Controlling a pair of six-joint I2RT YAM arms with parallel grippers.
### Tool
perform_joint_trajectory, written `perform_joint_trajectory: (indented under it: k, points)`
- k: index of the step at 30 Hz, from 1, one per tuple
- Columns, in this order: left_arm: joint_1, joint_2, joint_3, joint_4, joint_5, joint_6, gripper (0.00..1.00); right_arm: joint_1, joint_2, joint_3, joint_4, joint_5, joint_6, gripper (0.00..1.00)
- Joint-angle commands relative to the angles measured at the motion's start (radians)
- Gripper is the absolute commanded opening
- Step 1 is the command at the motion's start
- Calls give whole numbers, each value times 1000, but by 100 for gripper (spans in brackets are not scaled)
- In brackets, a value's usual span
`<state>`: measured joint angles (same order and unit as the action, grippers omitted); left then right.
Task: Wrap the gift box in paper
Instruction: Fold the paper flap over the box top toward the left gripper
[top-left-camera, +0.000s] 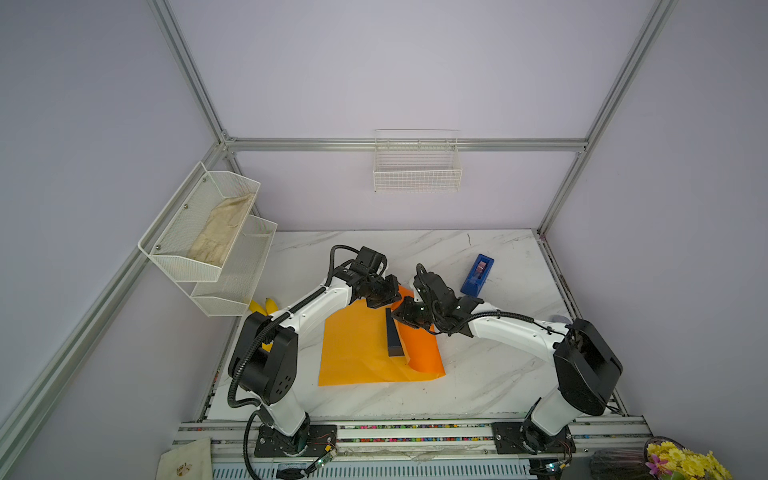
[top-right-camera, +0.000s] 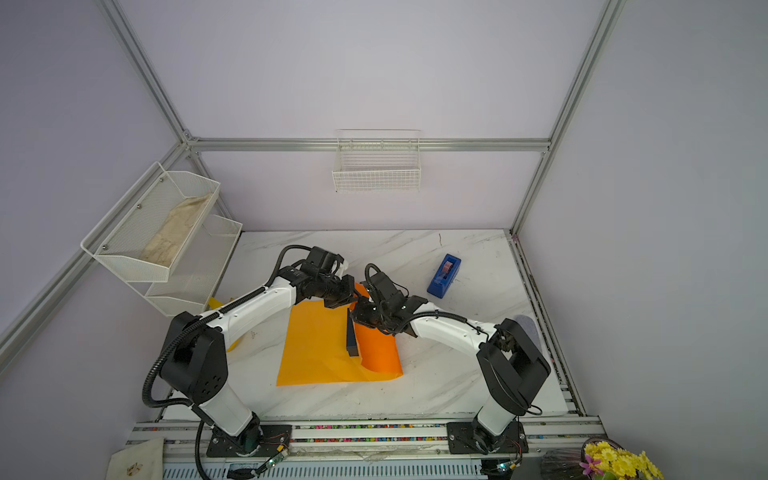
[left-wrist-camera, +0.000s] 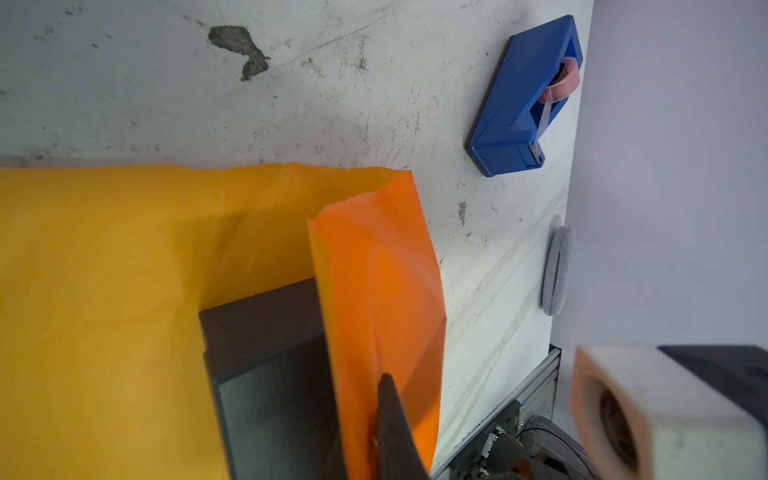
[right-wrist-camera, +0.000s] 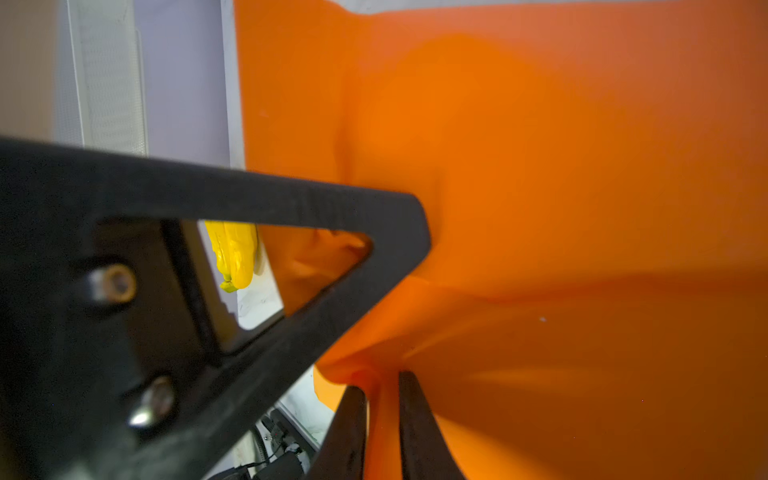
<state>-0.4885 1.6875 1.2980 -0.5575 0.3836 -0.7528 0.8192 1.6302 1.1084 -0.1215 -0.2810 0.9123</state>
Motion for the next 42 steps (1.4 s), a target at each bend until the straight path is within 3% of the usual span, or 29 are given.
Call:
perform_joint_trajectory:
  k: [1,5,8,12,17,22,28,30,33,37,42]
  points:
    - [16,12,100,-18,-4,69,0,4,-27,33,-33,2,-9,30]
    - [37,38,113,-25,27,109,0,-27,-81,9,-59,-32,-31,46]
    - [50,54,128,-51,26,147,0,-67,-144,-33,-70,-41,-35,48]
    - [60,81,148,-80,41,180,0,-108,-171,-83,-67,-69,-63,47]
    - [62,83,144,-108,21,186,0,-112,-81,-70,-74,-181,-150,40]
    - [64,56,143,-162,-51,206,0,-112,-27,-85,-48,-212,-151,37]
    - [71,49,126,-176,-63,210,2,-112,2,-115,-38,-222,-154,36]
    - [78,54,123,-176,-63,207,7,-112,12,-127,-38,-218,-154,36]
    - [91,42,127,-200,-53,216,29,-112,24,-139,-39,-209,-157,35]
    - [121,-56,45,-201,-34,212,42,-112,22,-157,-29,-195,-153,35]
    - [130,-155,-128,-162,77,183,53,-112,28,-158,-15,-209,-142,35]
